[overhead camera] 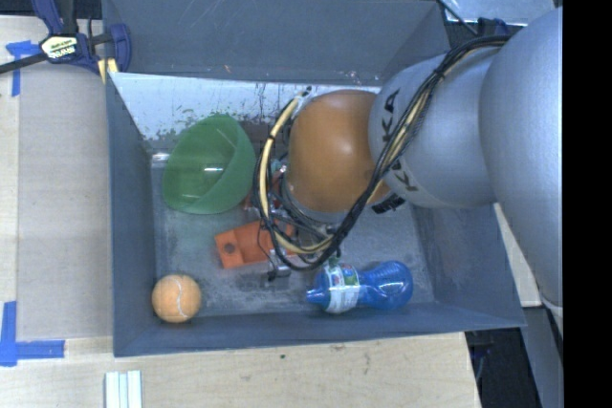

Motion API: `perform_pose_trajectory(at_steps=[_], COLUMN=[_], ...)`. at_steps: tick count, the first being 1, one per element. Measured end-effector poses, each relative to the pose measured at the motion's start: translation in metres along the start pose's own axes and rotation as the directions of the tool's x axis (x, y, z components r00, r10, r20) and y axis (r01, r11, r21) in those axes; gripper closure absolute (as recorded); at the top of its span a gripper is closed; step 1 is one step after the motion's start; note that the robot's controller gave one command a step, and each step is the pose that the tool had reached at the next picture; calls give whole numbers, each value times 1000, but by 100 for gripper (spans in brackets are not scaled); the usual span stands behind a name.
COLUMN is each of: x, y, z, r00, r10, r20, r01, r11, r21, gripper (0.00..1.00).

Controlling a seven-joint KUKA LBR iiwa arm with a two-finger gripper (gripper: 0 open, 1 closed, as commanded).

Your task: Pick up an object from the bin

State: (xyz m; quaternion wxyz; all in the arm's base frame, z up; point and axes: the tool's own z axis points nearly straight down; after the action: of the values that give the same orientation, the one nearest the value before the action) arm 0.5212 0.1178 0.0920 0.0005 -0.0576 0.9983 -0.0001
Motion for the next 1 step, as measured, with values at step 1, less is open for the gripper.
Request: perform_pose_trajectory(at_steps=[1], x=[1], y=[-9], z=[22], r00=[988], r10=[152], r20=[2], r01=[-152], r11=[988], r21=[-2], gripper=[100])
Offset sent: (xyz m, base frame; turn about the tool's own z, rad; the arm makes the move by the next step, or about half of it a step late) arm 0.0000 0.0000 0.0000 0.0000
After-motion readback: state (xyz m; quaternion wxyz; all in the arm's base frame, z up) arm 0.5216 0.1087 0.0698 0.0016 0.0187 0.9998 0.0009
